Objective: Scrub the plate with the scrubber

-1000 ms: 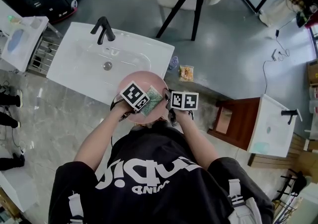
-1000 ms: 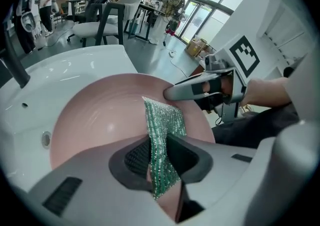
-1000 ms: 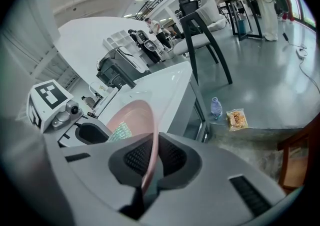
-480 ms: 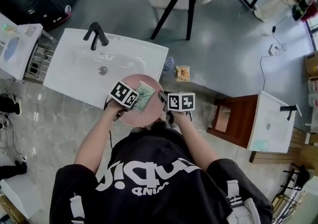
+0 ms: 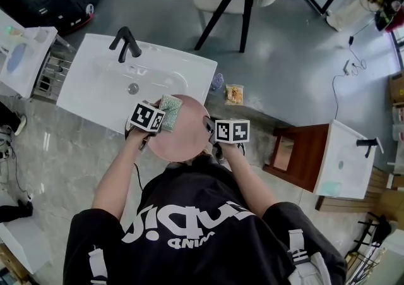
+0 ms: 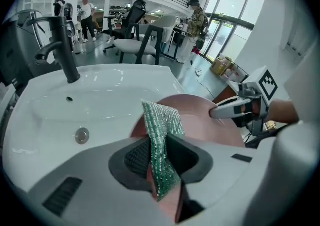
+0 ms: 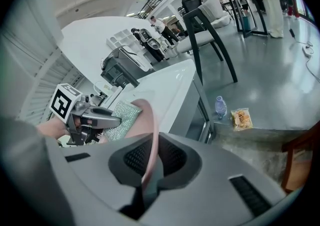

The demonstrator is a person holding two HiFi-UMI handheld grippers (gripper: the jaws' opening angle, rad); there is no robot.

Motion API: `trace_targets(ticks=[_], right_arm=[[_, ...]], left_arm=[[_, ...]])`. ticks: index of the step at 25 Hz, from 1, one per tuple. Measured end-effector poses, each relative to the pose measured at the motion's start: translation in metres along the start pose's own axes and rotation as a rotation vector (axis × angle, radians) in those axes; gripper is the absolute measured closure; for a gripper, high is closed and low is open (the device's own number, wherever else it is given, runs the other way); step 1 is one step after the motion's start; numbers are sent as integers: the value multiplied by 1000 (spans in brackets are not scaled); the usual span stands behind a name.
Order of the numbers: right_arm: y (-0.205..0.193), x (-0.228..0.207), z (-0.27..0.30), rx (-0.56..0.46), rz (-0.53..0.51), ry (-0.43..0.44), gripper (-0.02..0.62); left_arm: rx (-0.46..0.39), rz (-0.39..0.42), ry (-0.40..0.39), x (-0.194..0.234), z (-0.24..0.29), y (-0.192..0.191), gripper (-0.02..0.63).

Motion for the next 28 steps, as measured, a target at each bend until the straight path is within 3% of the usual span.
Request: trace_targets(ticks=[11, 24, 28], right_arm=[[0, 0, 0, -9, -5, -9, 566], [1, 2, -1, -22, -27, -11, 565], [3, 3, -4, -29, -34, -3, 442]], left_arm=[[49, 183, 202, 20, -33, -4, 506], [11, 204, 192, 12, -51, -4, 509], [10, 212, 186, 7, -49, -2, 511]])
Point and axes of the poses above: the fingertips, and each gripper's own axes: z forward along the fingers, x to its left, y out of its top, the point moved 3 cm from there along -z, backward along the fingers, and after that the axes turned 12 degrees about -y, right-handed, at the moved point
